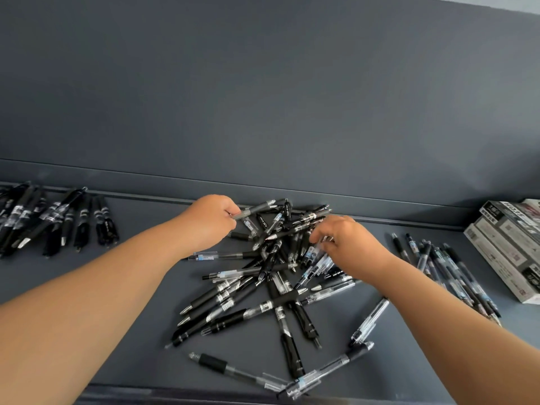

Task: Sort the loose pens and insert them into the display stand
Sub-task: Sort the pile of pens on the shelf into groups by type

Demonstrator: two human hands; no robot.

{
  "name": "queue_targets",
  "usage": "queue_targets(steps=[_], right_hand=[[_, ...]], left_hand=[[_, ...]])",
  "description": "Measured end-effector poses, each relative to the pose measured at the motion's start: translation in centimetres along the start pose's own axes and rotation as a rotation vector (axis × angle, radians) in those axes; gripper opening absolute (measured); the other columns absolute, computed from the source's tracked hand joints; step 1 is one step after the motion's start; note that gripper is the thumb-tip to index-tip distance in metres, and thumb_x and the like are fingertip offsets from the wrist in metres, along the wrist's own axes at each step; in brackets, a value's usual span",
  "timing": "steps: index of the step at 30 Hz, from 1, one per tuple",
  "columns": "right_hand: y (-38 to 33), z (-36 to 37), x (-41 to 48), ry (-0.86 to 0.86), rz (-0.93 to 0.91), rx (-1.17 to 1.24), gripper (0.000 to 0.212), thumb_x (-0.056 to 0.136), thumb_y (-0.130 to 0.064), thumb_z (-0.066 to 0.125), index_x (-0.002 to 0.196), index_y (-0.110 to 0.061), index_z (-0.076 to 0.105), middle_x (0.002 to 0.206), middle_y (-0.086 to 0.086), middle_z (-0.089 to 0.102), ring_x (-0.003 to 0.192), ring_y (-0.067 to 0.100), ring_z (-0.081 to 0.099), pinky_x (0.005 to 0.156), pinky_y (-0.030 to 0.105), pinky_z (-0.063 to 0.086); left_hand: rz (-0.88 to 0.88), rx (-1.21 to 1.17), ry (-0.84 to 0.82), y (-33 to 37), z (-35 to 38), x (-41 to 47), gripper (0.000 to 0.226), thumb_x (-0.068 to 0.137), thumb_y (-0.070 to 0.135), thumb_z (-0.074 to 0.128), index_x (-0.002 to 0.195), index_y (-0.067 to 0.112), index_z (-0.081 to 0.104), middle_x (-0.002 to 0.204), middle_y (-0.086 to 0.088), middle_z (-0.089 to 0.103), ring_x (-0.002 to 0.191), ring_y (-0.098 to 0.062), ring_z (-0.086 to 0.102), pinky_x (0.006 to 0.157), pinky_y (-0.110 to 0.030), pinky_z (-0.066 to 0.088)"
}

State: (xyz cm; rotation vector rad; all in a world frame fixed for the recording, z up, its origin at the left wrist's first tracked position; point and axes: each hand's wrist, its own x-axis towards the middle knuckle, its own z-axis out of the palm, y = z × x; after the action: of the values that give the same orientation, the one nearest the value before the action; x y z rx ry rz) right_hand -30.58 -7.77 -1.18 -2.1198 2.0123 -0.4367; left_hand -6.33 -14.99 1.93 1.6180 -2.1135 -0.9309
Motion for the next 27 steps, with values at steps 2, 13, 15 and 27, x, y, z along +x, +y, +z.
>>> queue_targets(steps=[2,13,15,27], right_hand=[[0.2,0.3,0.0,-0.041,-0.015,-0.038,0.025,0.086,-0.002,0.058,0.101,-0.02,0.069,0.106,-0.003,0.061,0.108,0.02,0.049,0.093,0.032,0.042],[-0.1,-0.5,0.2,-0.178,-0.069,-0.206,0.036,0.085,-0.001,0.056,0.103,-0.031,0.06,0.116,-0.007,0.05,0.109,0.016,0.039,0.095,0.038,0.042],[-0.3,-0.6,0.3,-0.178,-0.087,-0.233,0.032,0.085,-0.003,0.056,0.102,-0.031,0.058,0.118,-0.009,0.05,0.108,0.015,0.038,0.095,0.037,0.041],[-0.4,-0.6,0.2,-0.142,-0.123,-0.146,0.025,0.085,-0.006,0.056,0.1,-0.02,0.069,0.107,0.001,0.057,0.105,0.021,0.048,0.086,0.029,0.038]], left_hand=[[-0.008,0.001,-0.008,-0.2,0.1,-0.6,0.021,0.09,0.007,0.052,0.103,0.02,0.063,0.098,-0.007,0.067,0.096,-0.028,0.063,0.077,-0.032,0.048],[-0.048,0.04,0.03,-2.1,-0.6,-1.8,0.023,0.091,0.005,0.05,0.104,0.019,0.062,0.097,0.0,0.063,0.088,-0.022,0.061,0.075,-0.03,0.05],[-0.051,0.069,0.021,-2.5,-0.7,-2.0,0.021,0.089,0.005,0.052,0.102,0.018,0.064,0.095,0.002,0.063,0.084,-0.018,0.059,0.074,-0.029,0.048],[-0.032,0.315,-0.067,-3.5,0.4,-2.6,0.016,0.083,0.016,0.069,0.094,0.025,0.063,0.096,0.008,0.059,0.093,-0.015,0.059,0.074,-0.026,0.045]])
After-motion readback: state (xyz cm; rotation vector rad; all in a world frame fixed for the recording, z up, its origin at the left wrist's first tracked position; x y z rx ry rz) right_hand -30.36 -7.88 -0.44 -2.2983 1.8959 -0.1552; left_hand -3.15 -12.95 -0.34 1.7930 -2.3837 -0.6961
